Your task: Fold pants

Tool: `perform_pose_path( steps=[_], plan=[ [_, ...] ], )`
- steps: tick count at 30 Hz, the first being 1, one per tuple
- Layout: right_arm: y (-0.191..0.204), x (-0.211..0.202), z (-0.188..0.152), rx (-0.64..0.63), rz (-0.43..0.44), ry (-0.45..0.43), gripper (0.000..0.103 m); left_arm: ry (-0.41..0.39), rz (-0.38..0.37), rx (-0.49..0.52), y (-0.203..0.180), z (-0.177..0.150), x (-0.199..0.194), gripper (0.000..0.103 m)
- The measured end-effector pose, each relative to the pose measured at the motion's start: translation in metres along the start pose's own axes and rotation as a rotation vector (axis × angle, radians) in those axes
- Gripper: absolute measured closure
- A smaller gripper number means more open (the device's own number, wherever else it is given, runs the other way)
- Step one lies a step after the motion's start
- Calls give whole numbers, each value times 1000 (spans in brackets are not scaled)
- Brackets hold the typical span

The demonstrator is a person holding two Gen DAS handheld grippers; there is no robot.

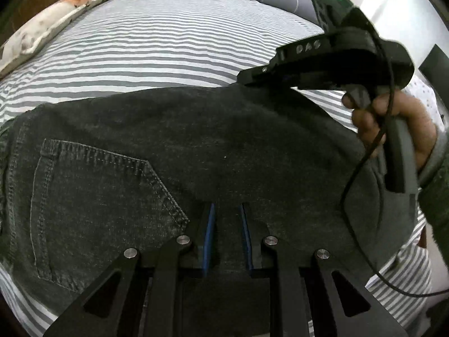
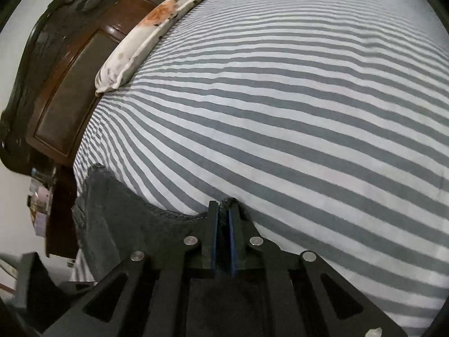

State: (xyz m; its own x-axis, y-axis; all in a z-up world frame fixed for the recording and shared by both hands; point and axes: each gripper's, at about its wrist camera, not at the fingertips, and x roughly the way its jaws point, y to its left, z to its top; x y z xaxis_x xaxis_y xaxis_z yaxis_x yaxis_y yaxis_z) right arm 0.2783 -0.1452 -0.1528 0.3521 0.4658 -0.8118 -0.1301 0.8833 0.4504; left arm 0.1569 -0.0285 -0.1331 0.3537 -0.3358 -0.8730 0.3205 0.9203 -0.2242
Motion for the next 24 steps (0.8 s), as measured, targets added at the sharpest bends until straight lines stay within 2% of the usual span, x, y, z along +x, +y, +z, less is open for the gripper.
perform_pose_path(
  steps=[2,3,8,11,13,15,17,18,21,23,24],
  plan=[
    [1,-14,0,8,-53,-35,66,-1,-4,-6,2,0,-1,83],
    [2,-24,-3,2,-78,-63,64,-2,-7,-11,3,0,-1,83],
    [18,-61,-31,-24,-57,-122,65,-7,6,-1,8,-3,-6,83],
    [32,-59,-56,-42,-11,-87,66,-12,24,17,2,-5,-5,83],
    [36,-45,-73,-37,-44,-60,66,-14,31,23,-4,-6,-5,83],
    [31,-32,-83,2,-105,-50,72,-15,34,27,-5,-6,-4,83],
    [17,-27,-88,76,-118,-84,90,-19,36,35,-4,-8,-5,83],
    [6,-31,-89,132,-114,-119,93,-20,37,38,-5,-8,-4,83],
    [-12,-48,-96,231,-90,-168,87,-21,38,43,-9,-11,-3,83],
    [-16,-68,-105,243,-117,-198,79,-25,45,48,-13,-14,-3,83],
    [-20,-82,-114,255,-116,-212,79,-27,49,50,-13,-15,-2,83]
  ],
)
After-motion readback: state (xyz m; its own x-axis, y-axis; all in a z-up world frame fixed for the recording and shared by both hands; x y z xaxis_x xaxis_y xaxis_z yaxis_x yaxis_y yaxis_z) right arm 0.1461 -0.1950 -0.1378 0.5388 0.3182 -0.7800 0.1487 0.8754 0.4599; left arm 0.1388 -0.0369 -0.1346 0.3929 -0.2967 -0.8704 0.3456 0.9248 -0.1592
